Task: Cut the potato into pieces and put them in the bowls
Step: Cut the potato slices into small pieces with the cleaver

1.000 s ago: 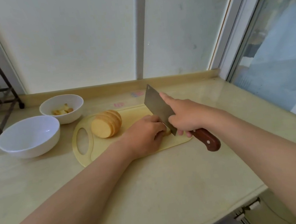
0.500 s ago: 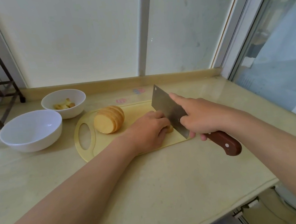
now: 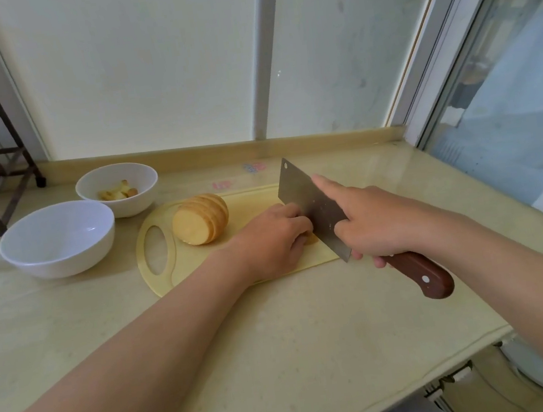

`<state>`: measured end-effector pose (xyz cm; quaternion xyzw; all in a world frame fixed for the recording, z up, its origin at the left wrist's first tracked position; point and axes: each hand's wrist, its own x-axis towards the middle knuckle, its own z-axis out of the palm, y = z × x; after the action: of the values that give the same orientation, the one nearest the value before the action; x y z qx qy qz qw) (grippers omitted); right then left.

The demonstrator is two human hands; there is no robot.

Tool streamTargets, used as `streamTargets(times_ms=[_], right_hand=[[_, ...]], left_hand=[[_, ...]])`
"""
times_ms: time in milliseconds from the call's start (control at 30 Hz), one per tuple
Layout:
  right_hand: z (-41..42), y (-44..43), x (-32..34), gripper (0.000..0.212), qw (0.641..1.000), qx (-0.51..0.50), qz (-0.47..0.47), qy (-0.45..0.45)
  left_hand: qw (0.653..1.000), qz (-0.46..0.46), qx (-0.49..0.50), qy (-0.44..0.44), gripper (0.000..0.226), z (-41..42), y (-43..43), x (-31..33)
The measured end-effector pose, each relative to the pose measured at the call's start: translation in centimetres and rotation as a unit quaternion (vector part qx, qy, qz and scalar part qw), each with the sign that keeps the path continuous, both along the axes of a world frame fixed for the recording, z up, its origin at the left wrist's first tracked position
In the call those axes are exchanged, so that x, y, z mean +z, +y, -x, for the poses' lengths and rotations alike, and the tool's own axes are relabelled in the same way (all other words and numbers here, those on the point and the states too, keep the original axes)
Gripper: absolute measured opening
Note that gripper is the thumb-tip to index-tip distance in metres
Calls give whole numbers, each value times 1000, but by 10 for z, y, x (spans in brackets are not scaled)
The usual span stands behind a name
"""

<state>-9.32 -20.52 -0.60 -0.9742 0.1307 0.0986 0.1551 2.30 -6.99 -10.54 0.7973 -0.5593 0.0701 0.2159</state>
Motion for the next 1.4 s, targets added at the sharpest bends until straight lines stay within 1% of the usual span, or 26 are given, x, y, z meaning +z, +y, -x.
streamTargets(times_ms=[267,400,533,667,733,867,900,1000,1100,1233,1400], right_hand=[[10,2,3,90,1000,5,4,6],[10,3,5,90,1000,5,1,10],[11,4,6,91,1000,7,0,17],[9,4,4,91,1000,9,1,22],[8,5,2,89,1000,9,4,20],[-12,9,-8,90,1000,-3,-8,5],[-22,10,-10,92,1000,-6,-13,-3],[-49,13,-13,95,1000,0,-7,-17],[-59,12,-16,96,1000,-4,-12,-14],[-48,2,-13,96,998,-21,-61,-17],[-28,-1,-10,95,998,-17,-54,-20]], left_hand=[[1000,11,0,-1,43,-1,-1,-2],[1000,16,-3,0,38,-2,-1,-3],[1000,21,-1,3,24,-2,-1,-3],[1000,31,-3,-1,19,-5,-1,-4],[999,32,-3,-1,19,-4,-1,-5],[999,33,-10,7,39,-3,-2,-4],[999,32,-13,9,39,-3,-2,-3],[998,48,-21,15,28,-2,1,-2],[998,60,-20,12,24,-3,4,-2],[998,58,-5,18,22,-4,6,-1],[998,57,-1,28,18,-7,7,-3]])
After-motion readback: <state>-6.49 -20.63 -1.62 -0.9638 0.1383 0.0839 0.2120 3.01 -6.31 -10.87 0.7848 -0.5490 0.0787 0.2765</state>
